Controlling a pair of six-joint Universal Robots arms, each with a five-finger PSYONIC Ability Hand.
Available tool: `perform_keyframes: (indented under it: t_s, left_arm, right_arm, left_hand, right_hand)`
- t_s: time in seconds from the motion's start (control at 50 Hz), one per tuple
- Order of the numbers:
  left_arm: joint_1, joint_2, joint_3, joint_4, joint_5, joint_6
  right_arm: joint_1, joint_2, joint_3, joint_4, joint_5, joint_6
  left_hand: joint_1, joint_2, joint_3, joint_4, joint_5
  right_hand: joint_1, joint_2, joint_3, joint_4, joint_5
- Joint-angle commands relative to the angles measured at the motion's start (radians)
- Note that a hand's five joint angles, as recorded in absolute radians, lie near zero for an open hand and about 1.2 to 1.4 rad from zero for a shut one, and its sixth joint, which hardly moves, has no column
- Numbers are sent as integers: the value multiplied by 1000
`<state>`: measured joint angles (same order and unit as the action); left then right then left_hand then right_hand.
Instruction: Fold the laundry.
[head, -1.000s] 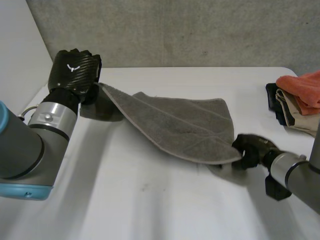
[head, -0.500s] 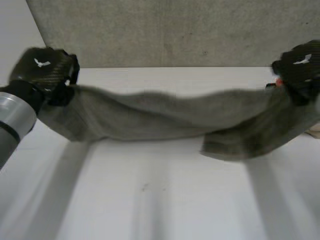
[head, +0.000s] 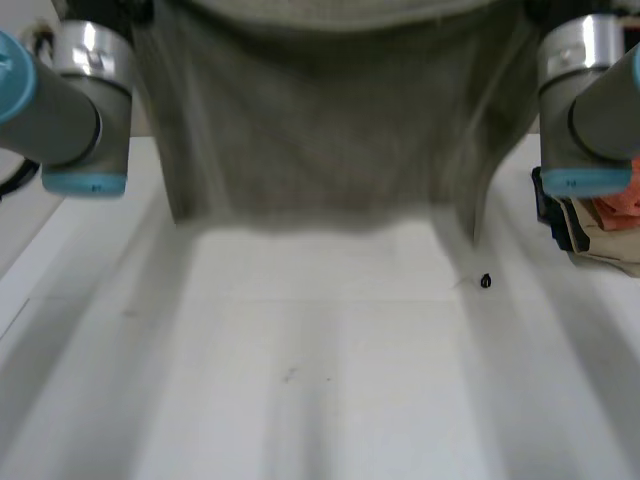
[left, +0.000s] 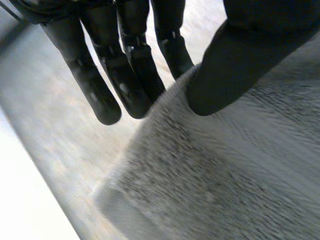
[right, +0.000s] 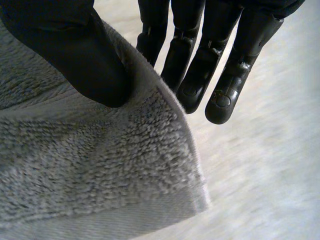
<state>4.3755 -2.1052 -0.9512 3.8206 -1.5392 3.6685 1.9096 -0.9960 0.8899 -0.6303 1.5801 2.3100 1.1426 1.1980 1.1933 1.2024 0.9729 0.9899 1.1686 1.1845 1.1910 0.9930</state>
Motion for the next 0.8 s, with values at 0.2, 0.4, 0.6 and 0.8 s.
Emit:
perform_keyframes:
  t_s: [0.2,0.4,0.6,0.8]
  left_arm:
    - [33,145,-524,-39,-12,-35]
    - [32,223,-882,-59,-7,-22]
    - [44,274,-1005,-144,-4,-25]
    - [79,189,-963,-145,-4,-24]
  right_arm:
    - [-12,-79,372,29,-152,0]
    - [-23,-108,765,83,-290,-23]
    - [-99,-260,888,492,-295,-9]
    - [-150,-306,888,554,-210,147]
  left_hand:
    - [254,198,203,194,249]
    - [254,198,203,194,249]
    - [152,97,102,93,147]
    - [-348,-403,-398,-407,-352]
  right_hand:
    - [406,228,212,205,229]
    - [406,228,212,205,229]
    - [406,228,212,205,229]
    - [406,228,212,205,229]
